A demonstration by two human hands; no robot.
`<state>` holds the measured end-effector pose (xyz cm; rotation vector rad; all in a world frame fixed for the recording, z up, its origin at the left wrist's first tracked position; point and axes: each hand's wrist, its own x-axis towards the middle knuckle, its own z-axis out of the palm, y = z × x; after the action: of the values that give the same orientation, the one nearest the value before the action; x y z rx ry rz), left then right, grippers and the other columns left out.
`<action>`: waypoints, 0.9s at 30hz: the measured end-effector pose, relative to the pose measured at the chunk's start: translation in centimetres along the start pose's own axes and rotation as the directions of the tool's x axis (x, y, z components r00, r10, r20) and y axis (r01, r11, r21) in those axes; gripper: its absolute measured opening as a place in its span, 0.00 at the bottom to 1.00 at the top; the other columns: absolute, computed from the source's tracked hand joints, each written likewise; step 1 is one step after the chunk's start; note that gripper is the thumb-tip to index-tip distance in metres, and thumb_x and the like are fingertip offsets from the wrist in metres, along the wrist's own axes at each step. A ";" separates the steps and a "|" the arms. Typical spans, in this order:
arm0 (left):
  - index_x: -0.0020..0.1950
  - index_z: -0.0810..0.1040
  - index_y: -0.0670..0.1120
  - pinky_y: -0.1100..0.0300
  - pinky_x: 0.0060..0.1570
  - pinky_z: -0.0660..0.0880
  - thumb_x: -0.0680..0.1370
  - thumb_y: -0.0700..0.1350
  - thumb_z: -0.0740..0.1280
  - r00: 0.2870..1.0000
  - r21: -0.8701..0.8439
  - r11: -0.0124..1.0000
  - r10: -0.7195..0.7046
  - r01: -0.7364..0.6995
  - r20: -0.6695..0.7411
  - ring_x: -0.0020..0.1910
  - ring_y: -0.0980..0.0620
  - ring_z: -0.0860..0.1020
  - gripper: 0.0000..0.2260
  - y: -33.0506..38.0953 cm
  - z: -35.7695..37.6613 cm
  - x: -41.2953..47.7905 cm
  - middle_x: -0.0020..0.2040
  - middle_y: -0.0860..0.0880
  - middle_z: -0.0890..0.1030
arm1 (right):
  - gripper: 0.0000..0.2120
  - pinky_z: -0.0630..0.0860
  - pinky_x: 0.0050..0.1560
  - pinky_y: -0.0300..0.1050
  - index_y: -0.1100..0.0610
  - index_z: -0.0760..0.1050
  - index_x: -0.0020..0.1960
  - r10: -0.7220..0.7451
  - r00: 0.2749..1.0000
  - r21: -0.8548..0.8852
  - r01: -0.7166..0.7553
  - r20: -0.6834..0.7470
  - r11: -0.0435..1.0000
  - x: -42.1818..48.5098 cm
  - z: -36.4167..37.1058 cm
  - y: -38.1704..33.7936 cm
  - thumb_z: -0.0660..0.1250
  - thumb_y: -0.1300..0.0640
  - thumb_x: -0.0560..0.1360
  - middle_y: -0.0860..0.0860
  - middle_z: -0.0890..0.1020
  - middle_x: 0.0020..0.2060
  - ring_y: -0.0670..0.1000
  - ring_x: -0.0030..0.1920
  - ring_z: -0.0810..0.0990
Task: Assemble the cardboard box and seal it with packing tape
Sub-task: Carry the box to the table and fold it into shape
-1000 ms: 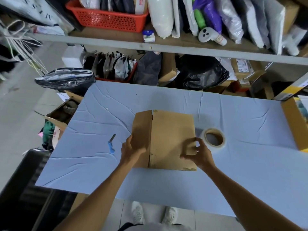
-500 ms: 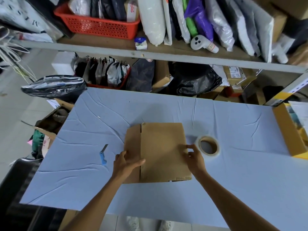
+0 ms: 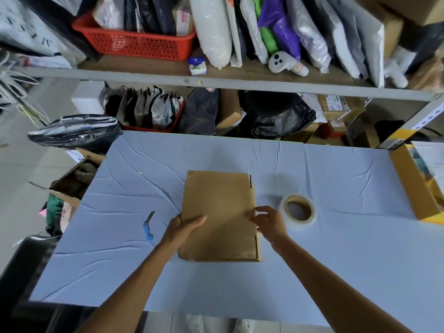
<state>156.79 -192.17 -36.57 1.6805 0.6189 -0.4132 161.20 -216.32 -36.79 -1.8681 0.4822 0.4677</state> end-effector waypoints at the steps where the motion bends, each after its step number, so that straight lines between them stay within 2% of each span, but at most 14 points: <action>1: 0.67 0.68 0.47 0.59 0.51 0.71 0.64 0.64 0.73 0.999 0.055 0.998 0.028 -0.027 -0.018 0.54 0.49 0.74 0.38 0.0 0.0 0.0 0.57 0.51 0.75 | 0.19 0.79 0.50 0.52 0.54 0.76 0.56 0.027 1.000 0.003 -0.027 0.010 1.000 0.0 -0.1 0.0 0.77 0.56 0.68 0.52 0.83 0.44 0.54 0.46 0.83; 3: 0.70 0.63 0.48 0.58 0.52 0.70 0.67 0.62 0.73 0.996 0.150 0.986 0.080 -0.073 -0.041 0.58 0.49 0.72 0.38 0.0 0.1 0.1 0.59 0.52 0.70 | 0.23 0.78 0.56 0.54 0.54 0.77 0.59 0.034 0.997 0.015 -0.035 0.069 0.999 0.1 -0.5 0.4 0.77 0.53 0.67 0.54 0.84 0.46 0.53 0.49 0.83; 5: 0.68 0.67 0.48 0.62 0.47 0.71 0.67 0.64 0.70 0.992 0.188 0.978 0.109 -0.095 -0.065 0.53 0.51 0.74 0.34 0.1 0.2 0.4 0.57 0.51 0.72 | 0.25 0.78 0.58 0.58 0.54 0.77 0.62 0.031 0.994 0.031 -0.035 0.107 0.999 0.2 -1.0 0.5 0.76 0.51 0.67 0.55 0.85 0.48 0.55 0.51 0.83; 7: 0.63 0.73 0.46 0.65 0.40 0.70 0.75 0.61 0.65 0.989 0.195 0.975 0.128 -0.110 -0.079 0.47 0.55 0.75 0.24 0.6 0.0 0.4 0.51 0.52 0.76 | 0.23 0.79 0.57 0.56 0.57 0.75 0.65 0.029 0.990 0.113 -0.045 0.141 0.993 -0.1 -1.7 0.2 0.73 0.58 0.71 0.58 0.84 0.49 0.57 0.51 0.83; 9: 0.63 0.75 0.45 0.62 0.43 0.74 0.78 0.58 0.63 0.990 0.171 0.980 0.120 -0.107 -0.071 0.48 0.52 0.77 0.21 0.5 -0.3 0.7 0.50 0.51 0.79 | 0.24 0.79 0.53 0.52 0.59 0.72 0.67 0.043 0.983 0.177 -0.075 0.178 0.981 0.0 -2.5 -0.1 0.72 0.62 0.73 0.61 0.83 0.50 0.58 0.51 0.83; 12: 0.63 0.75 0.47 0.54 0.49 0.79 0.76 0.58 0.66 0.996 0.112 0.991 0.081 -0.077 -0.033 0.51 0.49 0.80 0.21 0.3 -0.9 0.7 0.54 0.48 0.81 | 0.27 0.80 0.47 0.48 0.58 0.69 0.70 0.030 0.969 0.141 -0.067 0.245 0.988 0.3 -3.2 -0.8 0.71 0.64 0.73 0.63 0.82 0.52 0.59 0.50 0.82; 15: 0.59 0.76 0.49 0.52 0.48 0.80 0.77 0.51 0.66 0.996 0.079 0.993 0.086 -0.088 0.028 0.51 0.47 0.80 0.12 0.8 -1.3 0.8 0.55 0.46 0.81 | 0.35 0.81 0.47 0.50 0.55 0.61 0.75 0.030 0.954 0.039 -0.043 0.300 0.998 0.6 -3.4 -1.2 0.71 0.67 0.73 0.66 0.81 0.50 0.61 0.50 0.82; 17: 0.53 0.76 0.53 0.54 0.47 0.78 0.78 0.47 0.66 0.992 0.066 0.990 0.119 -0.122 0.044 0.48 0.49 0.80 0.05 1.6 -1.6 0.8 0.52 0.48 0.81 | 0.42 0.81 0.42 0.46 0.51 0.54 0.77 0.030 0.943 -0.014 -0.027 0.331 1.000 0.7 -3.8 -1.6 0.71 0.69 0.72 0.62 0.80 0.47 0.57 0.47 0.82; 19: 0.52 0.76 0.54 0.58 0.45 0.78 0.76 0.46 0.69 0.986 0.051 0.986 0.156 -0.159 0.057 0.46 0.51 0.81 0.06 2.3 -1.9 0.7 0.51 0.50 0.81 | 0.46 0.81 0.41 0.45 0.46 0.51 0.77 0.010 0.938 -0.058 0.010 0.347 0.998 0.5 -4.0 -2.3 0.73 0.70 0.70 0.58 0.77 0.49 0.56 0.48 0.80; 21: 0.53 0.76 0.52 0.53 0.51 0.79 0.70 0.50 0.74 0.980 0.051 0.980 0.191 -0.194 0.051 0.51 0.50 0.81 0.14 2.9 -2.2 0.6 0.55 0.49 0.81 | 0.45 0.81 0.46 0.50 0.43 0.55 0.75 -0.047 0.948 -0.061 0.069 0.315 0.996 0.3 -4.0 -2.9 0.74 0.69 0.69 0.56 0.76 0.50 0.58 0.52 0.79; 22: 0.54 0.77 0.51 0.50 0.54 0.78 0.65 0.52 0.75 0.976 0.044 0.975 0.216 -0.217 0.039 0.54 0.49 0.80 0.20 3.0 -2.3 0.5 0.56 0.49 0.81 | 0.43 0.80 0.48 0.51 0.44 0.59 0.74 -0.095 0.957 -0.034 0.108 0.275 0.994 0.3 -3.9 -3.2 0.75 0.67 0.68 0.55 0.76 0.50 0.58 0.53 0.79; 24: 0.55 0.77 0.48 0.49 0.58 0.77 0.59 0.54 0.76 0.966 0.007 0.966 0.258 -0.258 0.000 0.57 0.49 0.79 0.27 3.3 -2.1 0.5 0.56 0.49 0.81 | 0.36 0.79 0.49 0.48 0.48 0.62 0.74 -0.195 0.964 0.052 0.189 0.183 0.981 0.1 -3.6 -3.7 0.74 0.63 0.71 0.55 0.79 0.48 0.56 0.51 0.80; 25: 0.55 0.77 0.48 0.50 0.57 0.77 0.58 0.55 0.76 0.960 -0.006 0.960 0.279 -0.279 -0.020 0.58 0.51 0.78 0.28 3.6 -1.9 0.3 0.56 0.50 0.81 | 0.32 0.79 0.49 0.46 0.49 0.64 0.73 -0.242 0.959 0.083 0.232 0.143 0.969 -0.3 -3.5 -4.0 0.72 0.62 0.73 0.55 0.80 0.47 0.55 0.50 0.80; 27: 0.53 0.77 0.48 0.55 0.53 0.78 0.58 0.56 0.76 0.944 -0.042 0.945 0.322 -0.325 -0.064 0.56 0.53 0.79 0.27 4.1 -1.4 0.0 0.54 0.51 0.82 | 0.28 0.79 0.53 0.52 0.49 0.67 0.70 -0.321 0.946 0.076 0.316 0.056 0.946 -0.6 -3.6 -4.0 0.72 0.60 0.74 0.57 0.81 0.49 0.56 0.53 0.80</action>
<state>159.24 -191.26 -33.07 1.7107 0.3792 -0.1122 163.12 -218.38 -32.16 -1.8175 0.1418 0.2923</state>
